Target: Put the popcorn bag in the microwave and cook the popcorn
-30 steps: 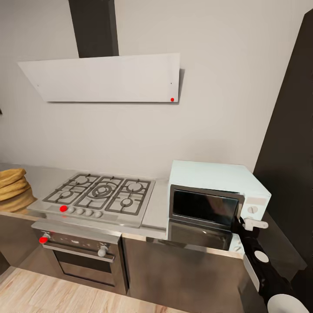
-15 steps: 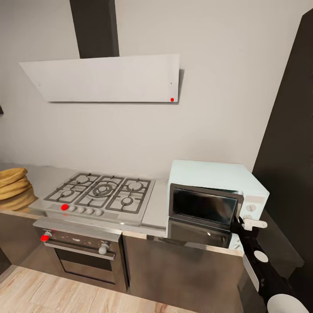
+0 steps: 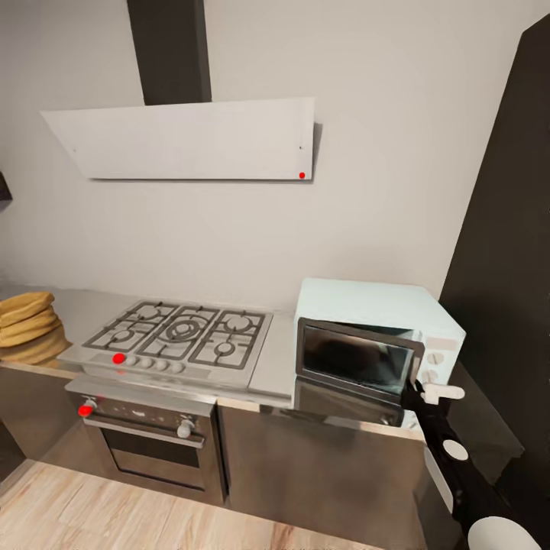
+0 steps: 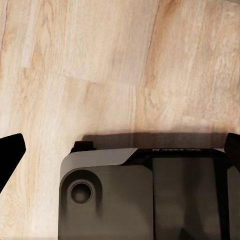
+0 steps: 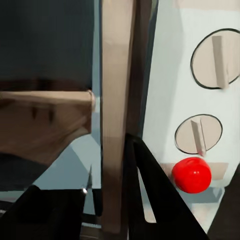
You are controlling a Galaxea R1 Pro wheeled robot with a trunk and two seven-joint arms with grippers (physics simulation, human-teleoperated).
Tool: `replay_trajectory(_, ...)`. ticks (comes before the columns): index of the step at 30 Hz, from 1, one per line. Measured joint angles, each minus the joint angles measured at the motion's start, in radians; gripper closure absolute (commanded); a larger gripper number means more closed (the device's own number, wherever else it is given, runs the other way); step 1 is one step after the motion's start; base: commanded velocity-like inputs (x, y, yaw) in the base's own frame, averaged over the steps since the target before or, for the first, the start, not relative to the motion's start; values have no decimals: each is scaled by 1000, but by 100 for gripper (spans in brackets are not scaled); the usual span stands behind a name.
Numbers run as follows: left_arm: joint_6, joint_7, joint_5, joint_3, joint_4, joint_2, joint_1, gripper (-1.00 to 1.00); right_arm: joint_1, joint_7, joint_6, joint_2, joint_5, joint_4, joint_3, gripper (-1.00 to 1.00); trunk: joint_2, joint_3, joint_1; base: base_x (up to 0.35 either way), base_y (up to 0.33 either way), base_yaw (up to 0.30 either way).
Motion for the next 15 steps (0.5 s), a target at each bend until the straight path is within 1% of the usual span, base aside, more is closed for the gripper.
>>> replay_trajectory(2, 0, 0, 0, 1, 0, 0, 0, -100, 0, 0, 0, 1, -1, 0, 7, 100, 0, 0, 0, -242, 0, 0)
replay_trajectory(4, 0, 0, 0, 1, 0, 0, 0, -100, 0, 2, 0, 1, -2, -1, 25, 100, 0, 0, 0, -255, 0, 0)
replay_trajectory(6, 0, 0, 0, 1, 0, 0, 0, -100, 0, 3, 0, 0, -2, -1, 34, 100, 0, 0, 0, -53, 0, 0)
replay_trajectory(12, 0, 0, 0, 1, 0, 0, 0, -100, 0, 3, -1, 1, -1, -1, 34, 100, 0, 0, 0, -9, 0, 0)
replay_trajectory(14, 0, 0, 0, 2, 0, 0, 0, -100, 0, 3, -1, 1, -1, -1, 38, 100, 0, 0, 0, -184, 0, 0)
replay_trajectory(15, 0, 0, 0, 2, 0, 0, 0, -100, 0, 4, -1, 1, -2, -1, 46, 100, 0, 0, 0, -281, 0, 0)
